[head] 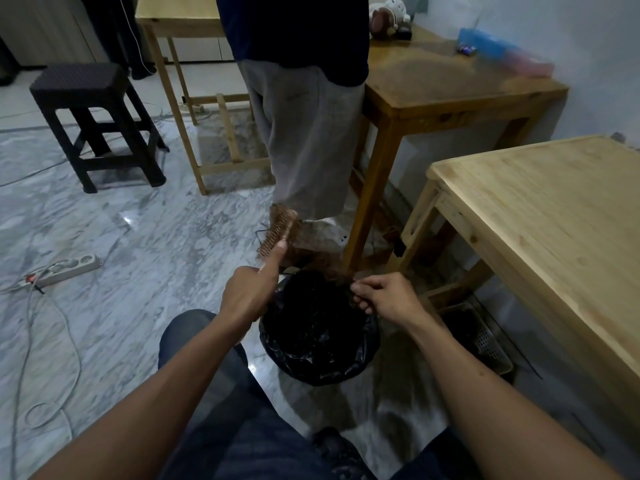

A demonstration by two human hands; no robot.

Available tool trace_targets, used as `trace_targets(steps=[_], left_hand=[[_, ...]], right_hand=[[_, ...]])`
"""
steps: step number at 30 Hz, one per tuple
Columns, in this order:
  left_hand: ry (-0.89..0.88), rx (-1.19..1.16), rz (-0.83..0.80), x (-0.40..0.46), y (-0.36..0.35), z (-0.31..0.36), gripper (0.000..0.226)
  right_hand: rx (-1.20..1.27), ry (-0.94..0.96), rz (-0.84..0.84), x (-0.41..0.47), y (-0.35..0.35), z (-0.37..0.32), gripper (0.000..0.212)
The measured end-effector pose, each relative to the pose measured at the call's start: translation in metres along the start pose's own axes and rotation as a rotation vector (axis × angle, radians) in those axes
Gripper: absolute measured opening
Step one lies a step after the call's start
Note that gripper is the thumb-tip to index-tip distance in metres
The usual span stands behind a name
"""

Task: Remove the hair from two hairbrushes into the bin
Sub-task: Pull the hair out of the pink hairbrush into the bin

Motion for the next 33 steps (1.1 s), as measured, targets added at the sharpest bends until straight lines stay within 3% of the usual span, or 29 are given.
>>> trace_targets(steps=[3, 7, 8, 12, 14, 16, 19, 22, 24, 33], left_hand=[[-0.019, 0.008, 0.121, 0.003, 0.011, 0.001, 0.08], [-0.116, 0.279, 0.197, 0.002, 0.009, 0.007, 0.078], [-0.155, 0.347, 0.206, 0.0, 0.006, 0.008, 0.078], [-0.248, 0.512, 0.199, -0.004, -0.004, 0.007, 0.078], [-0.274, 0.556, 0.192, -0.006, -0.006, 0.008, 0.077], [-0.308, 0.587, 0.185, -0.009, -0.009, 0.01, 0.076], [-0.328, 0.607, 0.152, -0.011, -0.015, 0.01, 0.075], [-0.334, 0.595, 0.158, -0.01, -0.017, 0.01, 0.078], [-0.33, 0.572, 0.186, -0.007, -0.012, 0.008, 0.078], [-0.263, 0.552, 0.319, -0.004, 0.002, 0.002, 0.075]], right_hand=[[-0.087, -0.041, 0.048, 0.001, 0.006, 0.014, 0.015], [-0.26, -0.064, 0.017, 0.001, 0.005, 0.011, 0.021], [-0.33, -0.079, -0.033, 0.002, 0.002, 0.007, 0.031], [-0.561, -0.202, -0.31, 0.005, -0.011, -0.015, 0.107], [-0.581, -0.19, -0.332, 0.002, -0.012, -0.033, 0.119], [-0.443, -0.134, -0.31, 0.0, -0.014, -0.046, 0.122], [-0.194, -0.03, -0.277, -0.002, -0.022, -0.051, 0.105], [-0.188, 0.046, -0.177, 0.001, -0.026, -0.046, 0.043], [-0.249, 0.054, -0.116, 0.002, -0.025, -0.039, 0.021], [-0.364, -0.066, 0.151, 0.009, -0.013, -0.02, 0.014]])
Point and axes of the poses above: each hand's wrist, its own x-axis towards the middle knuckle, its own y-axis out of the back of the hand, z = x × y, the point moved 4 cm from there along x, towards the middle knuckle, and after that the axes turned 13 degrees about x, right-handed, at the moved point
